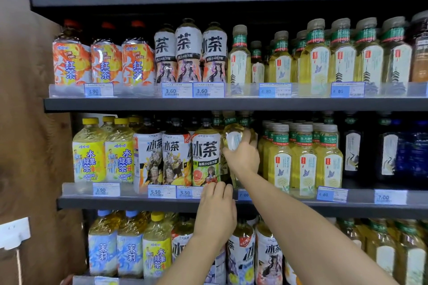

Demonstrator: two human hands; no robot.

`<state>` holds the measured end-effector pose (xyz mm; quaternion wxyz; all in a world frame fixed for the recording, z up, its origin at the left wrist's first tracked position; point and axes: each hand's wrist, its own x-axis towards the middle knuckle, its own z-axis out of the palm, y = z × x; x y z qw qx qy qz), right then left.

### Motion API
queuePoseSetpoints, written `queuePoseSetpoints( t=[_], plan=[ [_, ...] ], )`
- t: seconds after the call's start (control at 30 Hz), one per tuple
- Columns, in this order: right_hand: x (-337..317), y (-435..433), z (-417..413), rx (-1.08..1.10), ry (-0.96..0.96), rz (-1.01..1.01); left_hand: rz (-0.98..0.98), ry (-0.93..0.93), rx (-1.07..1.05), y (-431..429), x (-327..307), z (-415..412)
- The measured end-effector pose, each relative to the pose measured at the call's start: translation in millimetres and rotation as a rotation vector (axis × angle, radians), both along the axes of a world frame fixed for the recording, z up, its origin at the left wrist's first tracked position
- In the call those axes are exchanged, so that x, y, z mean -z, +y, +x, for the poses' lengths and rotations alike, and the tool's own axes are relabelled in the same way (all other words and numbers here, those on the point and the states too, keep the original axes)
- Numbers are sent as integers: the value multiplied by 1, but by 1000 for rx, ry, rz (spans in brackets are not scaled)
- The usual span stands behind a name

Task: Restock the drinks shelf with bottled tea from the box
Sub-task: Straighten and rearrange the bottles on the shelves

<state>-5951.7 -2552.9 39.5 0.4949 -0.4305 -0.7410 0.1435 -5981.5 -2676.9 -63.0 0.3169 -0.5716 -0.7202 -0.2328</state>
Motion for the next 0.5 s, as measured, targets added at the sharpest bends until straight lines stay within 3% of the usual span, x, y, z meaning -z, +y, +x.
queuePoseSetpoints(
  t=[0.1,0.27,0.5],
  plan=[
    [2,1,-1,-4,6,-6,15,-4,-5,1,0,0],
    [13,-1,-3,-114,200,-128,31,-16,-7,2,1,2],
    [13,1,-2,-127,206,-104,32,-25,0,2,-4,0]
  ],
)
